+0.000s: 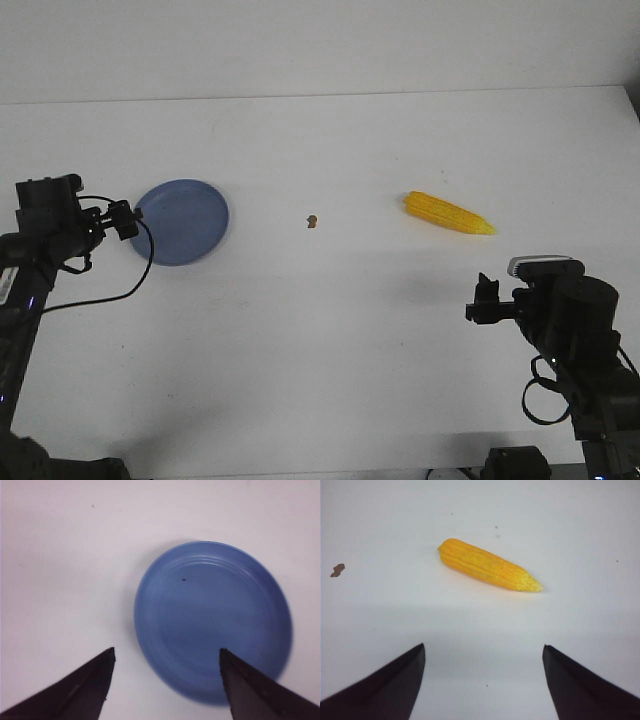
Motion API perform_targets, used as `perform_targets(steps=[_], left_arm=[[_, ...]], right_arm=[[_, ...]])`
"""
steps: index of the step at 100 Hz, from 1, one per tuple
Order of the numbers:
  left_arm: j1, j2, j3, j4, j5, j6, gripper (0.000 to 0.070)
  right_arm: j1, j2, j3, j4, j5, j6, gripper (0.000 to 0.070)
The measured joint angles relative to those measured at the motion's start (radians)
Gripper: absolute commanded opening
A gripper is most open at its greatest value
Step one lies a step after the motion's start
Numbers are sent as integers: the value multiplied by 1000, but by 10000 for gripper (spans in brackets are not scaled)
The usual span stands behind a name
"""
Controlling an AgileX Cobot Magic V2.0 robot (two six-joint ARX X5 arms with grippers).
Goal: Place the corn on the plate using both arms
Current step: 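Open the left gripper and move it to the blue plate's near rim, then close the left gripper on the blue plate's rim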
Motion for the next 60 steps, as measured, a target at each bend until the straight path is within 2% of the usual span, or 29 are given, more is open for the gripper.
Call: perform_targets(steps=[27, 60], left_arm=[[10, 192, 45, 26, 1, 1, 419], [17, 293, 45, 94, 1, 1, 423]], right_arm=[[0, 0, 0, 0, 0, 0, 495], [0, 0, 0, 0, 0, 0, 495]])
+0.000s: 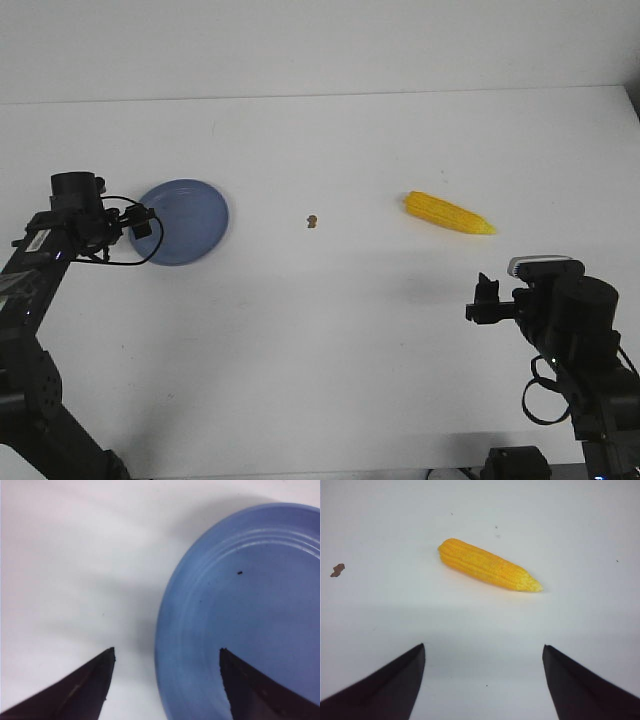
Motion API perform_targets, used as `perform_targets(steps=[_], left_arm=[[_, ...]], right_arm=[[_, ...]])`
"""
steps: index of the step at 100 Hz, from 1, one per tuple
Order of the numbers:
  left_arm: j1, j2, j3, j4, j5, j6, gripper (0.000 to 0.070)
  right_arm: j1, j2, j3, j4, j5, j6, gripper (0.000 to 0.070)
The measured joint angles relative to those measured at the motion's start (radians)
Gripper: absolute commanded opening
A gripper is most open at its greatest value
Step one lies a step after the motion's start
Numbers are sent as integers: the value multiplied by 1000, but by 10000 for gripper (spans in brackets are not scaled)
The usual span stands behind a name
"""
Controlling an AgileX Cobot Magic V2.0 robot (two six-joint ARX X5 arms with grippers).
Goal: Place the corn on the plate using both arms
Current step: 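Close the left gripper on the blue plate's rim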
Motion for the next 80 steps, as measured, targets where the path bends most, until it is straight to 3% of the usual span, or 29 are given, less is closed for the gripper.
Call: perform_targets(steps=[80], left_arm=[[0, 56, 1, 31, 0, 0, 424]], right_arm=[[0, 0, 0, 0, 0, 0, 495]])
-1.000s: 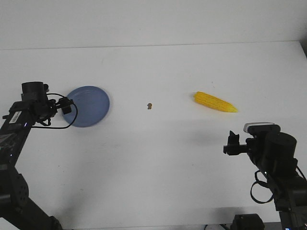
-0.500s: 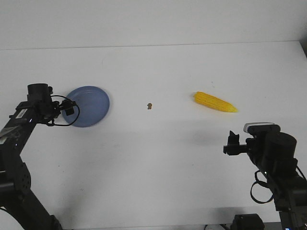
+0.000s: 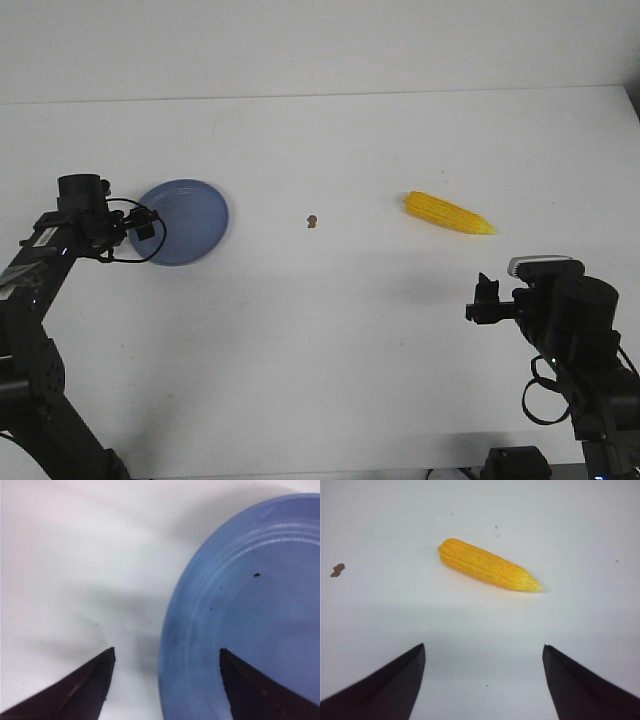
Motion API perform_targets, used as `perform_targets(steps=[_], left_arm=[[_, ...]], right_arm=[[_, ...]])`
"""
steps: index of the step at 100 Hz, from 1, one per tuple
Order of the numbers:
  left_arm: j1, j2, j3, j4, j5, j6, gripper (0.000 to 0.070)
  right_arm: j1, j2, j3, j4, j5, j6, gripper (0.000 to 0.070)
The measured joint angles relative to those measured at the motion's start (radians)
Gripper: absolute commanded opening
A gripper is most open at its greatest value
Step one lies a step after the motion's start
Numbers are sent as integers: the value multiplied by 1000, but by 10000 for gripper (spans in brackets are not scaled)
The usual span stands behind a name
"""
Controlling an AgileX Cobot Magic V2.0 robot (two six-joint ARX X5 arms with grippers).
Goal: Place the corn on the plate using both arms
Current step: 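Close the left gripper on the blue plate's rim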
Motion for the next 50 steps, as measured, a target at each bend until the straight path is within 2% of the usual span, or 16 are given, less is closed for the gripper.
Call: perform_targets(steps=[22, 25, 35, 39, 50], left_arm=[[0, 22, 0, -6, 0, 0, 402], [0, 22, 0, -5, 0, 0, 359], [0, 22, 0, -9, 0, 0, 135], [0, 22, 0, -13, 3, 0, 91], [0, 22, 0, -20, 26, 9, 26]], right_arm=[[0, 0, 0, 0, 0, 0, 495], [0, 0, 0, 0, 0, 0, 495], [0, 0, 0, 0, 0, 0, 495], [0, 0, 0, 0, 0, 0, 495], [0, 0, 0, 0, 0, 0, 495]])
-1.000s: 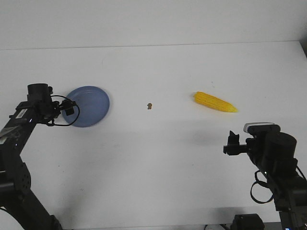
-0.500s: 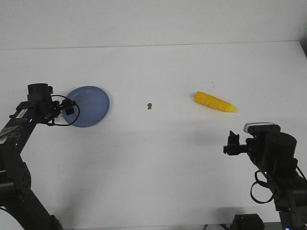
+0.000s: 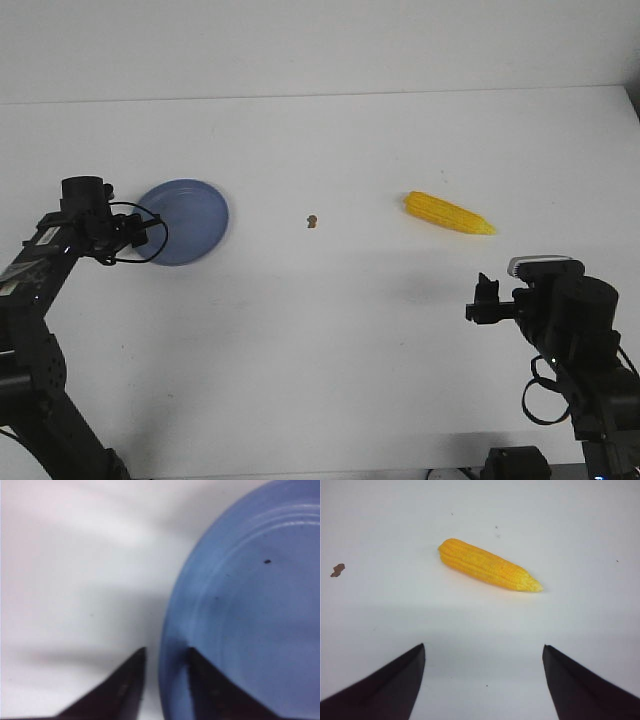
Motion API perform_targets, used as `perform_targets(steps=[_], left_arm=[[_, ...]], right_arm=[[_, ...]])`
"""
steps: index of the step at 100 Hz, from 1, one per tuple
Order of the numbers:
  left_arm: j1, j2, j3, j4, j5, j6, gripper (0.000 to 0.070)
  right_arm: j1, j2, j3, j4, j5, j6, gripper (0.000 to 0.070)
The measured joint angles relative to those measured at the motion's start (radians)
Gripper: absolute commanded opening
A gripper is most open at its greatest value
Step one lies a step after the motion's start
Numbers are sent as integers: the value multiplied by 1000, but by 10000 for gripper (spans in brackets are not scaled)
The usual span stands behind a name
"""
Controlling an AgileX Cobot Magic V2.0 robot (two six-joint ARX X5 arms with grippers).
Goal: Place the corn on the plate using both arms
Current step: 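Close the left gripper on the blue plate's rim, then slide the blue plate with the left gripper toward the table center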
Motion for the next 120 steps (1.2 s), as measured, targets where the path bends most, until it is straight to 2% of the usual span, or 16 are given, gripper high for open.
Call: perform_targets(steps=[2, 14, 43, 59, 78, 92, 120], left_arm=[[0, 0, 0, 0, 4, 1, 8], [10, 0, 6, 5, 41, 2, 7], [35, -9, 6, -16, 228, -4, 7], [52, -86, 5, -33, 313, -13, 7], [42, -219, 5, -137, 376, -17, 7], [-6, -274, 0, -155, 430, -25, 7], [-214, -319, -122, -123, 446, -28, 7]], right_arm=[[0, 0, 0, 0, 0, 0, 495], [0, 0, 0, 0, 0, 0, 495], [0, 0, 0, 0, 0, 0, 495], [0, 0, 0, 0, 0, 0, 495], [0, 0, 0, 0, 0, 0, 495], [0, 0, 0, 0, 0, 0, 495], [0, 0, 0, 0, 0, 0, 495]])
